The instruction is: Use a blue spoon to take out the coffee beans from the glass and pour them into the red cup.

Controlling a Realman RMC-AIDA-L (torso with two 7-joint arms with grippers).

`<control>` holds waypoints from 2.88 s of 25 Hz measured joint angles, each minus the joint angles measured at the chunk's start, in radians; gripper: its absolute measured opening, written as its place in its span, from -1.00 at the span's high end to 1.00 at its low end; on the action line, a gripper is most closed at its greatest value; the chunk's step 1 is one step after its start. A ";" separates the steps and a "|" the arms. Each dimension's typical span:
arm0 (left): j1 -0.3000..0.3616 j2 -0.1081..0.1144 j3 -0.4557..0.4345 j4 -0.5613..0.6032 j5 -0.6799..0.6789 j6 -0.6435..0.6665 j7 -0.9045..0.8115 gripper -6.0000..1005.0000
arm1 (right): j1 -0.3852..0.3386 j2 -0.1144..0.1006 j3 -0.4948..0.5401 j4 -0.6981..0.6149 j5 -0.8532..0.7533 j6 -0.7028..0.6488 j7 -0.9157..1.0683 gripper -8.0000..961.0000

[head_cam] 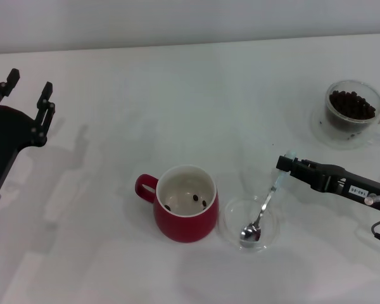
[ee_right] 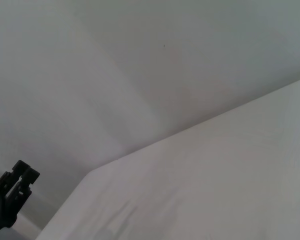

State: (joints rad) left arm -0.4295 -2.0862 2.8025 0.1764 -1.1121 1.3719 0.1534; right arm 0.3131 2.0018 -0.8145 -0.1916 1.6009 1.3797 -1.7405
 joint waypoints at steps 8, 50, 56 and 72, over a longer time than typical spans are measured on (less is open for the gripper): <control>-0.003 0.001 0.000 0.000 0.000 0.002 0.000 -0.01 | 0.001 0.000 0.005 0.000 0.000 0.001 0.002 0.41; 0.000 -0.001 -0.026 0.022 -0.010 0.011 0.019 -0.02 | -0.056 -0.020 0.452 -0.155 0.013 0.033 -0.412 0.39; 0.016 0.000 -0.026 0.041 -0.010 0.020 0.020 -0.03 | -0.067 -0.006 0.631 -0.129 0.013 -0.001 -0.564 0.39; 0.122 0.000 -0.025 0.067 -0.049 0.096 -0.078 -0.03 | -0.101 -0.003 0.812 -0.066 0.016 -0.025 -0.802 0.39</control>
State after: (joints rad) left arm -0.3079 -2.0862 2.7779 0.2429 -1.1612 1.4677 0.0753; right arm 0.2119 1.9986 -0.0030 -0.2578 1.6167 1.3552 -2.5420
